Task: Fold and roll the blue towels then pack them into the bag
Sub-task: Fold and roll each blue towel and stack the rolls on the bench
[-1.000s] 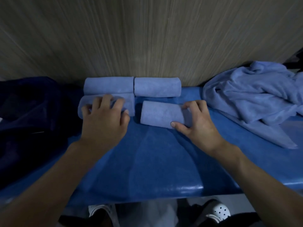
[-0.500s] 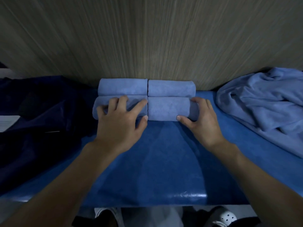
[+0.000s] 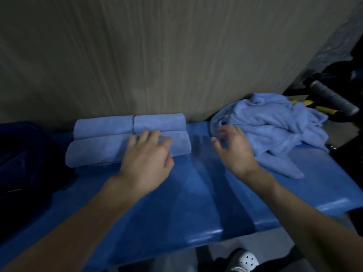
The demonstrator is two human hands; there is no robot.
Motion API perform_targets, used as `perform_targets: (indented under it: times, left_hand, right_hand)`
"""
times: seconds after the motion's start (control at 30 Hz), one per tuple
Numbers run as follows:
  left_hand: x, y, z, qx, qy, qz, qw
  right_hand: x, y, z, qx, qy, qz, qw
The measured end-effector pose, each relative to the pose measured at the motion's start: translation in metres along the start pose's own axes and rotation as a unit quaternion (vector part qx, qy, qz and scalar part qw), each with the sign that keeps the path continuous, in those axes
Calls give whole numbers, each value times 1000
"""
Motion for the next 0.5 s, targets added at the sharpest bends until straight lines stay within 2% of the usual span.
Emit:
perform_targets:
  times: [0.17, 0.27, 0.33, 0.4, 0.5]
  left_hand:
    - [13, 97, -33, 113, -107, 67, 985]
    - [30, 124, -43, 107, -227, 64, 966]
    - [41, 131, -41, 105, -293, 47, 949]
    - [49, 133, -38, 111, -319, 21, 941]
    - [52, 133, -39, 107, -316, 12, 943]
  right_hand:
    - [-73, 46, -16, 54, 90, 143, 984]
    - [-89, 67, -22, 91, 77, 226, 967]
    - [-92, 77, -30, 82, 66, 267, 958]
    - [-92, 84, -38, 58, 65, 299, 950]
    - [-93, 85, -48, 16, 98, 300, 949]
Point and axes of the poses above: each hand's wrist, its own z-axis away from the middle knuckle, its own x-axis out of the palm, y = z × x, the point moved 5 cm from there along -z, towards the middle knuckle, and after that the axes turned 1 degree about -y, right-handed, at the moved point
